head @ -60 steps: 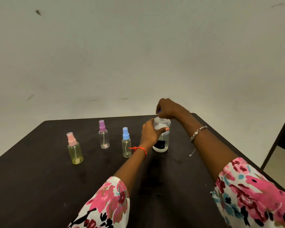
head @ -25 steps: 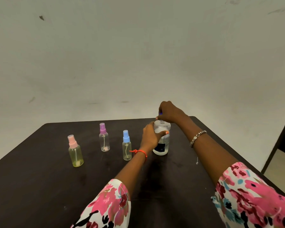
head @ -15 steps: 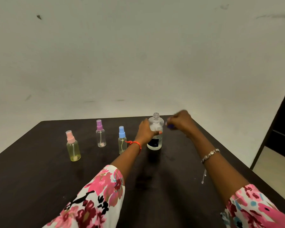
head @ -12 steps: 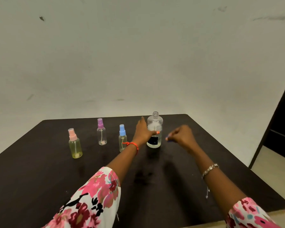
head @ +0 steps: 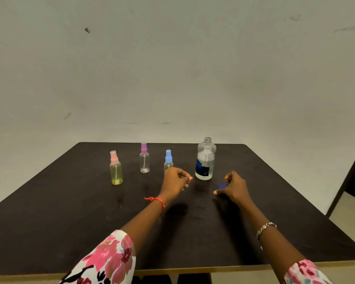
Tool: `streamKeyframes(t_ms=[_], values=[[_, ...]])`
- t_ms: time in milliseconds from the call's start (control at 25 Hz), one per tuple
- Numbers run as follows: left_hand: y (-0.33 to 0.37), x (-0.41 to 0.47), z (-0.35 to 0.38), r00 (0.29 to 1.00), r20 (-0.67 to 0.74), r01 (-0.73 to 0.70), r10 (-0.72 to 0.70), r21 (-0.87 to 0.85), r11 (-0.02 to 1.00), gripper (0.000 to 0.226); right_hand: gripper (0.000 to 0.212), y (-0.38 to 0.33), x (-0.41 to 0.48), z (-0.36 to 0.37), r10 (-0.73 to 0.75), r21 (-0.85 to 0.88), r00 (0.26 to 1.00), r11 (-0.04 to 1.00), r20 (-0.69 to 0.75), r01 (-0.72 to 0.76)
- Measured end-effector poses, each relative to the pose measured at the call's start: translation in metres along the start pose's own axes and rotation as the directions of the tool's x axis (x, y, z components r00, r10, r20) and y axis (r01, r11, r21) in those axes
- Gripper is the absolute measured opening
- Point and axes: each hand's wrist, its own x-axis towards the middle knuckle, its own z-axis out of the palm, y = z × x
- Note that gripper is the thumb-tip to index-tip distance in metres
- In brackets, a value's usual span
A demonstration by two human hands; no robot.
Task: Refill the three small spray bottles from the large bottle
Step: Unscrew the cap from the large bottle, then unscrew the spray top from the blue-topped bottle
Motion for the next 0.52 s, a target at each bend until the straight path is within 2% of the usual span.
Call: streamKeyframes(t_ms=[120, 240, 320, 440, 520], values=[[-0.015, 0.000, -0.011, 0.985, -0.150, 0.089, -0.091, -0.021, 0.996, 0.016, 0.034, -0.024, 0.005, 0.006, -0.141, -0.006, 0.988, 0.990, -0.060, 0.141], [-0.025, 0.008, -0.022, 0.943, -0.292, 0.149, -0.158, -0.053, 0.987, 0.021, 0.021, -0.060, 0.011, 0.023, -0.247, 0.043, 0.969, 0.968, -0.004, 0.247], [-0.030, 0.015, -0.026, 0.938, -0.301, 0.160, -0.172, -0.063, 0.985, 0.040, 0.022, -0.084, 0.018, 0.039, -0.271, 0.086, 0.961, 0.960, 0.054, 0.266], [-0.035, 0.027, -0.026, 0.946, -0.272, 0.162, -0.174, -0.066, 0.985, 0.069, 0.035, -0.109, 0.031, 0.065, -0.261, 0.093, 0.955, 0.964, 0.143, 0.249], [-0.039, 0.033, -0.024, 0.953, -0.249, 0.152, -0.171, -0.093, 0.984, 0.073, 0.039, -0.119, 0.039, 0.081, -0.246, 0.026, 0.954, 0.969, 0.172, 0.246]])
